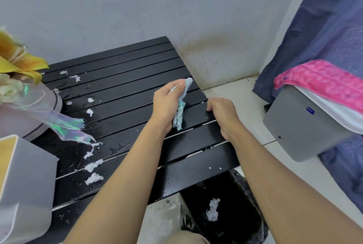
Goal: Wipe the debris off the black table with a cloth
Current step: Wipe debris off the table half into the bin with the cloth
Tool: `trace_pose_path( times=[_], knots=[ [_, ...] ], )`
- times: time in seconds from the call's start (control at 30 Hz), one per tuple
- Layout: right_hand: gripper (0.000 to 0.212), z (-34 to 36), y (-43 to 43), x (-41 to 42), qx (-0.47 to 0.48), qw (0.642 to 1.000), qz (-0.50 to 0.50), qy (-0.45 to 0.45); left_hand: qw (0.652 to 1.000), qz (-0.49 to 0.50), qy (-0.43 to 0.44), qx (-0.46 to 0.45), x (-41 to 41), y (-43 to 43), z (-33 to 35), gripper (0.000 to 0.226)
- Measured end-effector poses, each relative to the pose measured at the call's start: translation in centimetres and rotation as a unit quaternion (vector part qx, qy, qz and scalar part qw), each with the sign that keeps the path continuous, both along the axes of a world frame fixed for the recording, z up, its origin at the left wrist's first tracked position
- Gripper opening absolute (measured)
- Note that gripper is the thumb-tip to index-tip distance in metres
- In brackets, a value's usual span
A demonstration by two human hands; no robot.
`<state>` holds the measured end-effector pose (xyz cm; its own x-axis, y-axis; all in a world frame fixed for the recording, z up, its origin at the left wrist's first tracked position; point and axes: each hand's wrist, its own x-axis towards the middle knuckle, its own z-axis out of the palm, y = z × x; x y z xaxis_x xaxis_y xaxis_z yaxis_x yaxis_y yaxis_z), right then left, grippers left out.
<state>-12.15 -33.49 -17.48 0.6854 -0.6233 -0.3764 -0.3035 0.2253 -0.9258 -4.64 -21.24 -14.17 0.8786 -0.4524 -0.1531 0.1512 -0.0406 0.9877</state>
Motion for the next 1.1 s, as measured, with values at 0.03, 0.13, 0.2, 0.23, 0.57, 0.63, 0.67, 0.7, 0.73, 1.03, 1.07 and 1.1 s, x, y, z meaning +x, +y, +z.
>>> trace_pose_path(
  times=[0.03, 0.13, 0.2, 0.23, 0.57, 0.63, 0.67, 0.7, 0.73, 1.03, 1.07, 1.1],
  knots=[
    [0.016, 0.0, 0.1, -0.1, 0.003, 1.0, 0.014, -0.002, 1.0, 0.001, -0.005, 0.002, -0.1, 0.0, 0.1, 0.018],
    [0.05, -0.3, -0.3, -0.2, 0.028, 0.999, 0.023, -0.008, 1.0, -0.017, -0.019, 0.017, -0.2, 0.0, 0.2, 0.019],
    [0.037, -0.3, -0.5, -0.3, 0.046, 0.998, 0.031, -0.031, 0.999, -0.039, -0.014, 0.028, -0.2, -0.1, 0.2, 0.02],
    [0.03, -0.3, -0.6, -0.4, 0.053, 0.997, 0.036, -0.042, 0.998, -0.048, -0.01, 0.036, -0.3, -0.2, 0.2, 0.021],
    [0.035, -0.5, -0.7, -1.0, 0.066, 0.992, 0.075, -0.081, 0.85, -0.019, -0.448, 0.276, 0.1, -0.7, -2.2, 0.017],
    [0.033, -0.5, -0.7, -1.0, 0.064, 0.991, 0.083, -0.079, 0.805, -0.061, -0.521, 0.277, 0.1, -0.4, -2.7, 0.017],
    [0.035, -0.5, -0.7, -1.0, 0.059, 0.991, 0.089, -0.079, 0.787, -0.092, -0.548, 0.269, 0.3, -0.2, -2.6, 0.017],
    [0.037, -0.6, -0.7, -1.0, 0.054, 0.991, 0.094, -0.079, 0.774, -0.114, -0.566, 0.259, 0.6, 0.0, -2.3, 0.017],
    [0.038, -0.6, -0.7, -1.0, 0.053, 0.991, 0.094, -0.081, 0.776, -0.111, -0.571, 0.246, 0.9, 0.0, -1.9, 0.017],
    [0.037, -0.3, -0.4, -1.2, 0.06, 0.991, 0.095, -0.077, 0.816, -0.092, -0.506, 0.263, 0.4, 0.2, -3.2, 0.019],
    [0.037, -0.3, -0.5, -1.2, 0.056, 0.991, 0.1, -0.071, 0.836, -0.127, -0.469, 0.255, 0.4, 0.4, -2.8, 0.017],
    [0.039, -0.3, -0.6, -1.2, 0.054, 0.991, 0.104, -0.062, 0.863, -0.157, -0.417, 0.237, 0.5, 0.7, -2.3, 0.015]
  ],
)
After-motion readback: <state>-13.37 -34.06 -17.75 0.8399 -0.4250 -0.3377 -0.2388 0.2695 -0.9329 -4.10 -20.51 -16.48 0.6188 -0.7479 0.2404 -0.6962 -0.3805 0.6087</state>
